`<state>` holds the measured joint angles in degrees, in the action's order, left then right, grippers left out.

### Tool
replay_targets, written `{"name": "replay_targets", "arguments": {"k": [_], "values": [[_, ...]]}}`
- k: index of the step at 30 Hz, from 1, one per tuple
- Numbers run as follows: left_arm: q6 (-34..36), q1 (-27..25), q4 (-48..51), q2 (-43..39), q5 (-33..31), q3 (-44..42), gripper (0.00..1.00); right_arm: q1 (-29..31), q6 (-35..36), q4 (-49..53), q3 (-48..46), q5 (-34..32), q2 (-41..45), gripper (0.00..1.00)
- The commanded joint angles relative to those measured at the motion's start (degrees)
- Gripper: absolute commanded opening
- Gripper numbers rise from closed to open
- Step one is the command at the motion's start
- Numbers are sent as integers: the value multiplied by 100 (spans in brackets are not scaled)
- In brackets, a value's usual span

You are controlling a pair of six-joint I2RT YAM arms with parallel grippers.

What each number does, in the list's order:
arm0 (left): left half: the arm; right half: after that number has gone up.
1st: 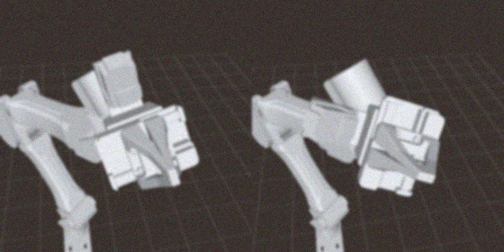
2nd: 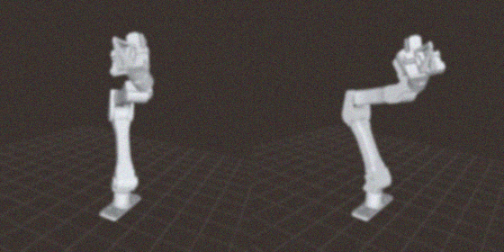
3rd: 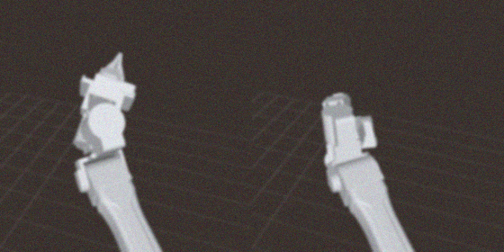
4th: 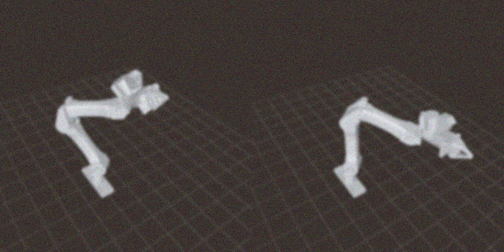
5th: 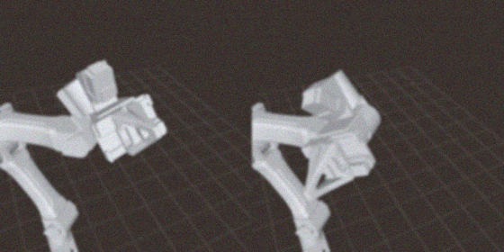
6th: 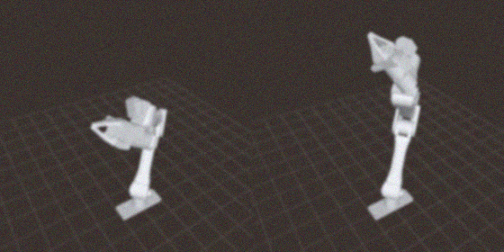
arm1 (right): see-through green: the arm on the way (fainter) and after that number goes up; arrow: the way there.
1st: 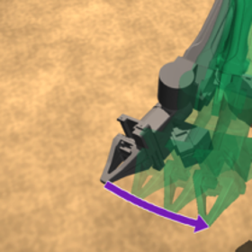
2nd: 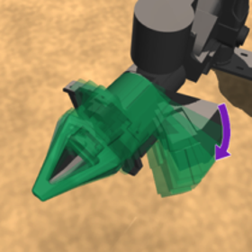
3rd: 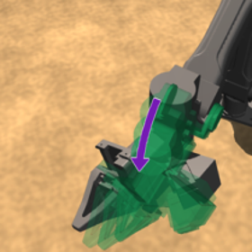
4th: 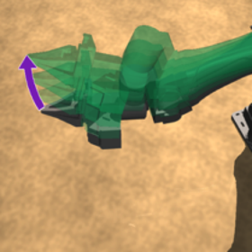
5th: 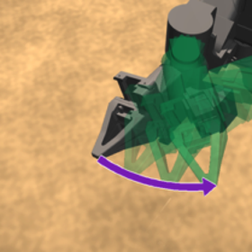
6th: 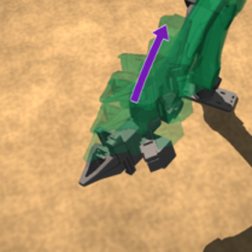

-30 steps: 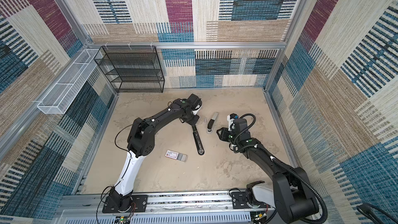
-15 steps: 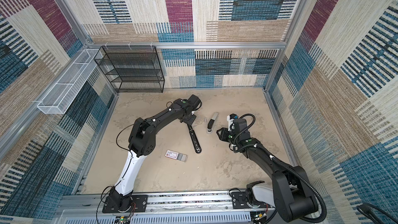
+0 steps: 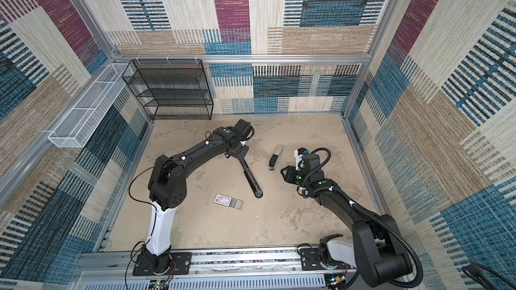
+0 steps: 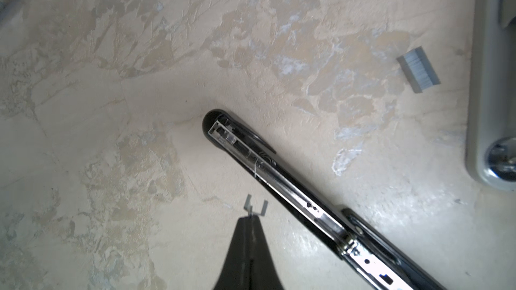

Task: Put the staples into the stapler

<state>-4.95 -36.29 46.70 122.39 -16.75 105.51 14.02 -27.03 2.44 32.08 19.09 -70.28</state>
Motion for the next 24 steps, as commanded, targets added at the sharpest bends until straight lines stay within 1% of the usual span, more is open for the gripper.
{"name": "replay_targets", "arguments": {"k": [1,6,7,8,9,11,12,15,17,18,19,21,24], "values": [[-129,120,50,-104,-289,-312,0,-3,-57,-244,9,41,-5,36],[-350,340,-141,-417,-259,-1162,0,-5,-31,-236,27,58,-29,36],[-410,367,-144,-465,-275,-1267,7,2,-31,-240,40,75,-47,36],[-456,382,-159,-498,-261,-1331,22,-3,-31,-243,44,84,-68,36],[-499,386,-155,-535,-262,-1377,33,-4,-40,-248,55,94,-82,36],[-498,386,-222,-637,-128,-1443,44,-5,-65,-269,71,128,-104,36],[-490,387,-304,-702,31,-1475,44,-5,-66,-274,90,138,-113,36],[-522,395,-481,-789,560,-1419,37,3,-88,-279,106,147,-118,36],[-581,394,-491,-738,703,-1263,32,3,-101,-266,111,147,-93,36],[-590,392,-501,-682,797,-1168,32,-5,-110,-262,106,145,-81,36],[-601,390,-510,-621,902,-1068,32,-5,-110,-252,102,138,-66,36],[-624,386,-495,-410,1136,-781,38,-2,-110,-233,93,121,-48,36],[-677,377,-455,-75,1221,-405,41,-3,-114,-216,55,104,8,36]]}}
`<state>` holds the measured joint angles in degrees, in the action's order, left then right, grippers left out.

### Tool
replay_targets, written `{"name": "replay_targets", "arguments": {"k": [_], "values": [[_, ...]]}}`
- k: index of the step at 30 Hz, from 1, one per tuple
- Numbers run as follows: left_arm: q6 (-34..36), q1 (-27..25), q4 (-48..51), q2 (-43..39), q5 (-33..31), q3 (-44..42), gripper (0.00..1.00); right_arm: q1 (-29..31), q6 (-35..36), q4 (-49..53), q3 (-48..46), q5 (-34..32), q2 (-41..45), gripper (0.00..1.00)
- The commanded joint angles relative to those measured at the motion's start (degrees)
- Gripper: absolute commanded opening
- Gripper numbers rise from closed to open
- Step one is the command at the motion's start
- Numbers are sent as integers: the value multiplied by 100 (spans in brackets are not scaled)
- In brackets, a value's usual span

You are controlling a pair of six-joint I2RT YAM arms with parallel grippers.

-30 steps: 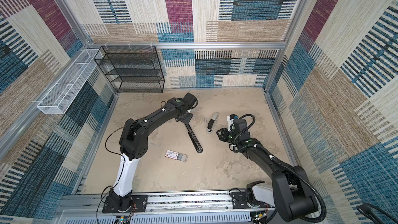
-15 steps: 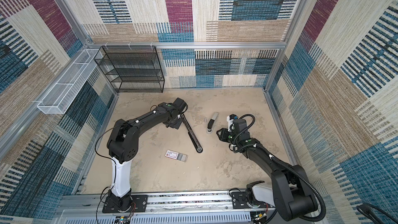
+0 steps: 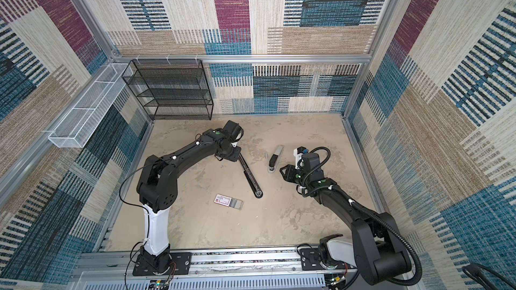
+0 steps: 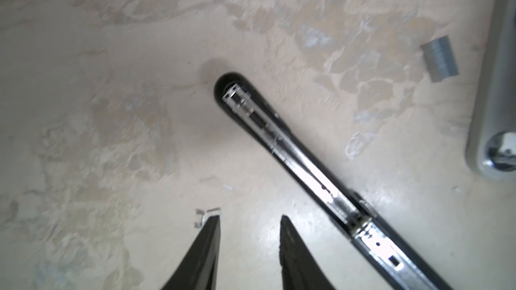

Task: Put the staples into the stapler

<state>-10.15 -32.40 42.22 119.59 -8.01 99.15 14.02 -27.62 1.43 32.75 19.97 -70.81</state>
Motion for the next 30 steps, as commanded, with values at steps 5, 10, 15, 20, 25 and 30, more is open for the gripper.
{"name": "replay_targets", "arguments": {"k": [5,10,15,20,25,30], "values": [[-180,-12,317,814,234,906,42,-3,-34,-83,-36,-27,128,36],[-226,-20,678,1191,-199,1334,34,-4,2,-55,-23,-55,127,36],[-206,-29,815,1286,-195,1337,16,-5,50,-20,11,-90,103,36],[-180,-47,817,1257,-9,1285,0,-5,38,-52,37,-73,29,36],[-134,-47,806,976,28,1196,0,-4,37,-48,56,-71,15,36],[-41,-47,758,520,-36,1087,0,-2,36,-52,65,-78,1,36]]}}
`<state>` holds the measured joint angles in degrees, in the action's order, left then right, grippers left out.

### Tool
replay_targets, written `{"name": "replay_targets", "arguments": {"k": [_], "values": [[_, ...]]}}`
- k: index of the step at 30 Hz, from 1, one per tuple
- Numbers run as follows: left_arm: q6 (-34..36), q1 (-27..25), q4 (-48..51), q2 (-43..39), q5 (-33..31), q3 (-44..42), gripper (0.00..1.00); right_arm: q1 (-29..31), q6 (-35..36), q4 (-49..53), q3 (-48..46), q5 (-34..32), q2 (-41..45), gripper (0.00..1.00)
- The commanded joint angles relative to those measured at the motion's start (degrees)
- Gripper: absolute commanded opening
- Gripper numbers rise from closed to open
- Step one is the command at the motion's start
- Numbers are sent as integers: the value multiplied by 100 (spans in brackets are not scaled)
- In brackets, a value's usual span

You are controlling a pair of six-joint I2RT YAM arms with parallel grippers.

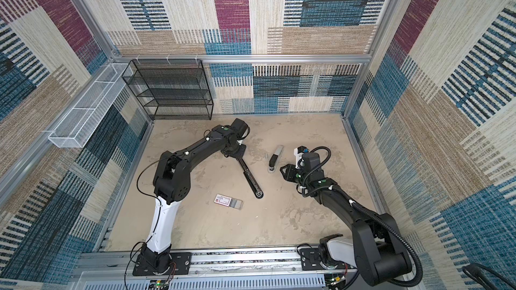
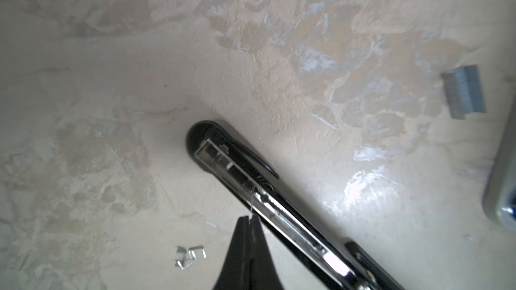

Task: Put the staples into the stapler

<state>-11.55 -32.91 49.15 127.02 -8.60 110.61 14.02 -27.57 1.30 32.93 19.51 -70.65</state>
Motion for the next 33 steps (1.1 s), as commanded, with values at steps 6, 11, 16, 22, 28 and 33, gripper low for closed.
{"name": "replay_targets", "arguments": {"k": [6,11,16,22,28,33], "values": [[205,3,48,-485,122,-263,0,-4,24,-58,65,-19,-17,36],[182,-3,47,-210,472,-196,17,-4,25,-78,56,4,-53,36],[251,-14,45,188,218,88,25,-5,6,-63,21,-3,9,36],[398,-14,55,442,-35,230,27,3,41,13,-28,-90,104,36],[478,-14,115,648,-330,278,26,-3,33,-16,3,-39,43,36],[505,-14,118,722,-300,268,8,0,33,7,21,-52,42,36]]}}
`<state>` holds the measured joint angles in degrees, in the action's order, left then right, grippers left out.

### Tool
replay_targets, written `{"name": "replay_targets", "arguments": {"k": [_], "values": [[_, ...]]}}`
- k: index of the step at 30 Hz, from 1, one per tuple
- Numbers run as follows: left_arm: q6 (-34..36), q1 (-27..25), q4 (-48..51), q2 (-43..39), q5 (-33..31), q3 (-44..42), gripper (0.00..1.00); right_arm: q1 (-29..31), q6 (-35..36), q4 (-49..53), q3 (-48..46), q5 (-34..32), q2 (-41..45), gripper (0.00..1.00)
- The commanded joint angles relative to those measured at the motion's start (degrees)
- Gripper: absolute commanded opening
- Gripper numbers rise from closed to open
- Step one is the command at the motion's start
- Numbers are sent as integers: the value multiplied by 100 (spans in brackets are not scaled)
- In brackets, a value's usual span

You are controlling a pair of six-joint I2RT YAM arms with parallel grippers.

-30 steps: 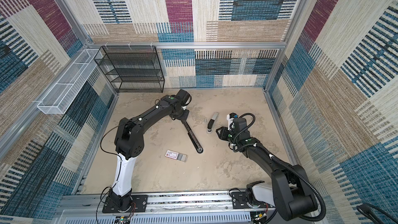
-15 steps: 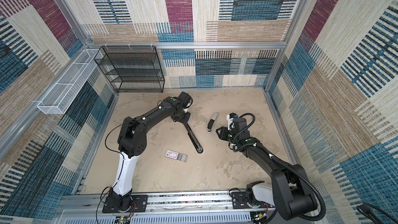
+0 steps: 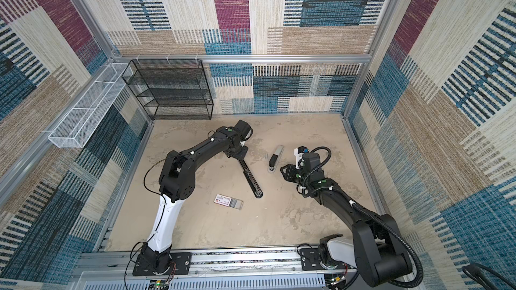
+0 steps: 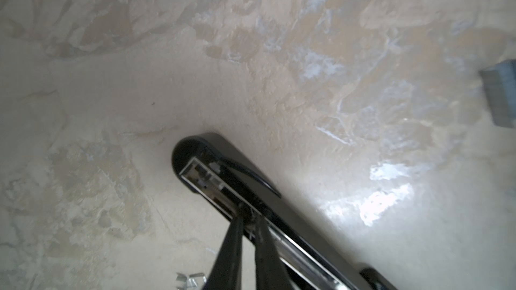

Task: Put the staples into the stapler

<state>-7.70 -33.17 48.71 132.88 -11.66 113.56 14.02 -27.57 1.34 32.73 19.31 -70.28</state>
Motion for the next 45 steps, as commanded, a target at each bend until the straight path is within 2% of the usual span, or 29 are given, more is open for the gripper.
{"name": "replay_targets", "arguments": {"k": [1,3,19,28,30,31,40,45], "values": [[127,12,160,142,-3,-27,5,1,33,7,32,-33,23,36],[138,12,164,167,-18,-18,0,-2,33,12,24,-41,25,36],[317,12,214,-497,523,-220,0,-5,-46,-115,-56,20,4,36],[323,3,423,-267,450,-4,0,2,-38,-91,-98,3,65,36],[370,-14,426,-141,312,138,11,-4,-42,-95,-99,11,67,36],[390,-22,427,-99,240,200,14,-3,-46,-91,-100,20,63,36],[568,-24,423,226,-179,522,25,-5,-11,-24,-104,-11,120,36],[586,-27,429,219,-293,474,26,0,-11,-46,-93,36,69,36]]}}
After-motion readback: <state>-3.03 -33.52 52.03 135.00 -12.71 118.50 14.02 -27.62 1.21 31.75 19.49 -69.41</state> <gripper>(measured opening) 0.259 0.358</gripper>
